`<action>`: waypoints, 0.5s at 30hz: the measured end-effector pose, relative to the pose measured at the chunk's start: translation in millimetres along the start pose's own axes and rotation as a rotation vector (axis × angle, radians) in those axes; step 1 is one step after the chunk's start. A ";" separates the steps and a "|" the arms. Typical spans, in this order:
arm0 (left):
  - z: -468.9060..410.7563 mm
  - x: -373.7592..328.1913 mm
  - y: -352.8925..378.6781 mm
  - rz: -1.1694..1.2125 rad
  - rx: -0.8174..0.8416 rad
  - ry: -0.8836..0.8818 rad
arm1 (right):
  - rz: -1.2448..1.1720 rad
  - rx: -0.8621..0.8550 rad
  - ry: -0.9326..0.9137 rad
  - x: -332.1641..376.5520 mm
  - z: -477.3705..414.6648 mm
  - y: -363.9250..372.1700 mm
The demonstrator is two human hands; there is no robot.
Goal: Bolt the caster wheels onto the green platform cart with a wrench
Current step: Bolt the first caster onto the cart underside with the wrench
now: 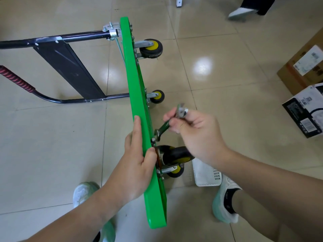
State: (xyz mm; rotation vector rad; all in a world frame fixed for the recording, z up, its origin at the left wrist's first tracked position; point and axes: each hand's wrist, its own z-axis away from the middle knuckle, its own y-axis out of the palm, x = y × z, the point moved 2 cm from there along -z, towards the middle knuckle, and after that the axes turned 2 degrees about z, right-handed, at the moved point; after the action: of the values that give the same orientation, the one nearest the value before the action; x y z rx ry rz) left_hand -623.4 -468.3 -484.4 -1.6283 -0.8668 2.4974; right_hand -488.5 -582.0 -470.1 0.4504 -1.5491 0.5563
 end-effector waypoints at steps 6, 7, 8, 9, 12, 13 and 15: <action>1.4 -2.2 0.4 0.007 0.012 -0.010 | 0.023 0.037 0.104 3.0 -28.1 -8.0; 1.2 -3.0 0.5 0.006 0.017 -0.011 | 0.040 0.054 0.121 2.3 -32.8 -5.4; 0.9 -3.4 0.7 0.006 0.021 -0.013 | 0.055 0.074 0.136 1.3 -37.7 -2.4; 0.7 -3.6 0.8 0.006 0.026 -0.014 | 0.069 0.093 0.148 0.1 -42.7 0.3; 1.1 -2.6 -0.2 0.003 0.051 -0.022 | 0.117 0.140 0.189 -4.8 -57.7 9.9; 1.4 -1.9 -1.1 0.002 0.059 -0.021 | 0.126 0.154 0.203 -7.1 -62.1 13.2; 1.5 -1.3 -2.8 -0.002 0.071 -0.015 | 0.142 0.182 0.235 -12.4 -71.2 19.1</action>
State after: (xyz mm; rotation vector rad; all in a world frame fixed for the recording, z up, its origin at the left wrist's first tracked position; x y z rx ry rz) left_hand -624.9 -466.9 -481.5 -1.5878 -0.7717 2.5114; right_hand -442.1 -524.8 -482.9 0.3988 -1.3173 0.8354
